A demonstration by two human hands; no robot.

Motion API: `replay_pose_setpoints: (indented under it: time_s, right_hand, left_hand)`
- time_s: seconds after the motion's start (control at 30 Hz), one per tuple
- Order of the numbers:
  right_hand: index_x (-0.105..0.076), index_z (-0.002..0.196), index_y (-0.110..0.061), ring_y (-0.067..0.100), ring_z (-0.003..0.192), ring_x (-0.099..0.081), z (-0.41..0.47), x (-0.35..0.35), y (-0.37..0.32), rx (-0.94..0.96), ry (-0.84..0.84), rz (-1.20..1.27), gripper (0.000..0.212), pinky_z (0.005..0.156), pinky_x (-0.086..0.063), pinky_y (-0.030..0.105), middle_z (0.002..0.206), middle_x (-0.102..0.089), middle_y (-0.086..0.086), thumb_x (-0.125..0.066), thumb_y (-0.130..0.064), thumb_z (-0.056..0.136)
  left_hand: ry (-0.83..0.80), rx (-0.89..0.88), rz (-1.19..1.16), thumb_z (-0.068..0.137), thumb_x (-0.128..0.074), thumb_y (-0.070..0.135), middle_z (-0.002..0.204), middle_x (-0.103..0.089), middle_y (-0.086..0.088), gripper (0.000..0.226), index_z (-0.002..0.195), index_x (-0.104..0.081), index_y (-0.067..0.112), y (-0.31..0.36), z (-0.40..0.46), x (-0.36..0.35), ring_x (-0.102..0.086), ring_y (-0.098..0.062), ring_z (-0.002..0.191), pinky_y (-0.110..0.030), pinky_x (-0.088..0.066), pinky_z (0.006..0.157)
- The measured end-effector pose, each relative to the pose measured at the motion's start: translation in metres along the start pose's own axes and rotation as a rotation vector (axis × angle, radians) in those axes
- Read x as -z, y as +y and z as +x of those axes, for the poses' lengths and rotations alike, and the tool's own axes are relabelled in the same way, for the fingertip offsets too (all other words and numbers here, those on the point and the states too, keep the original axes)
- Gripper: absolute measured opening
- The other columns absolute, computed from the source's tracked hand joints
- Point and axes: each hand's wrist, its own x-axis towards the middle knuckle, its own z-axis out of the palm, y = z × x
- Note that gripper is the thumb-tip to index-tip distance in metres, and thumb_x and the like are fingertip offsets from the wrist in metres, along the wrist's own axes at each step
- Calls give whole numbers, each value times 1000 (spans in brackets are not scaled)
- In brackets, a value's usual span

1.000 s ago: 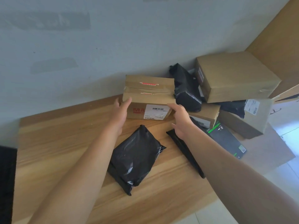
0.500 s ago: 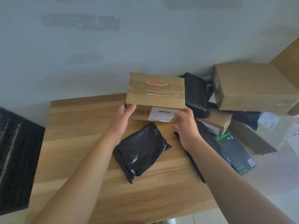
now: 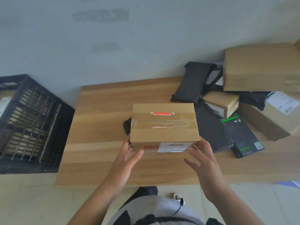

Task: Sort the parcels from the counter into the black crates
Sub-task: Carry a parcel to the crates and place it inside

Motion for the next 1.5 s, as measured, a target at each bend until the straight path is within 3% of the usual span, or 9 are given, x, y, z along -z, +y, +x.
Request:
replay_pose_setpoints:
  time_s: [0.1,0.5,0.67,0.8,0.9,1.07,1.23,1.37,1.5]
  right_hand:
    - [-57,133,-39,9,125,-60,-19,17,19,-31,-35,-53,52,101,-49,42,127,-69,-15,-67,-32,83]
    - [-50,130,-33,-2,123,-56,-47,46,65,-108,-184,-262,57,87,-49,29,124,-65,-20,-67,-35,75]
    - [-43,138,-40,12,139,-43,-47,54,72,-124,-253,-357,69,114,-40,50,141,-52,-20,-72,-39,75]
    - [-33,136,-46,13,138,-38,-46,50,58,-59,-235,-457,69,111,-36,42,149,-42,-10,-80,-32,87]
    - [-18,150,-46,22,148,-24,-32,39,32,216,-223,-906,93,117,-32,49,162,-23,-6,-81,-44,82]
    - [17,158,-45,34,157,21,-1,-20,-10,552,-531,-1800,134,123,0,65,171,22,2,-78,-74,68]
    - [15,159,-46,46,157,3,28,-76,-7,430,-642,-2011,146,118,-9,75,172,12,7,-86,-72,57]
    - [-7,158,-45,45,145,-31,33,-83,2,443,-610,-2041,137,111,-30,71,163,-21,11,-89,-71,51]
    - [-2,157,-44,44,141,-34,30,-73,2,481,-578,-2013,137,109,-35,67,156,-28,14,-88,-70,54]
  left_hand:
    - [10,73,17,69,-70,80,143,-50,28,66,126,-39,70,-31,-25,-5,-42,-4,142,-47,-31,122]
    - [167,26,-200,68,-78,58,152,-52,11,95,152,-39,34,-88,-61,-28,-40,-10,147,-48,-31,124]
    - [206,40,-257,82,-66,42,145,-58,8,70,148,-44,30,-97,-57,-35,-54,-3,132,-38,-44,114]
    - [241,46,-290,90,-63,43,152,-49,3,66,150,-41,26,-112,-55,-38,-51,-5,135,-39,-41,117]
    - [282,105,-377,104,-56,41,154,-41,6,58,155,-31,30,-122,-59,-44,-44,-16,139,-45,-35,122]
    - [327,173,-513,106,-51,37,160,-36,-2,52,155,-35,26,-137,-71,-61,-35,-27,149,-48,-37,117]
    - [359,197,-556,108,-49,30,162,-35,-9,28,136,-45,28,-128,-70,-59,-37,-30,148,-50,-39,117]
    - [403,200,-602,105,-52,35,159,-40,-10,30,133,-45,28,-119,-76,-56,-42,-31,144,-51,-42,114]
    - [431,198,-636,106,-52,34,160,-39,-13,34,138,-46,26,-121,-83,-54,-42,-33,144,-48,-45,110]
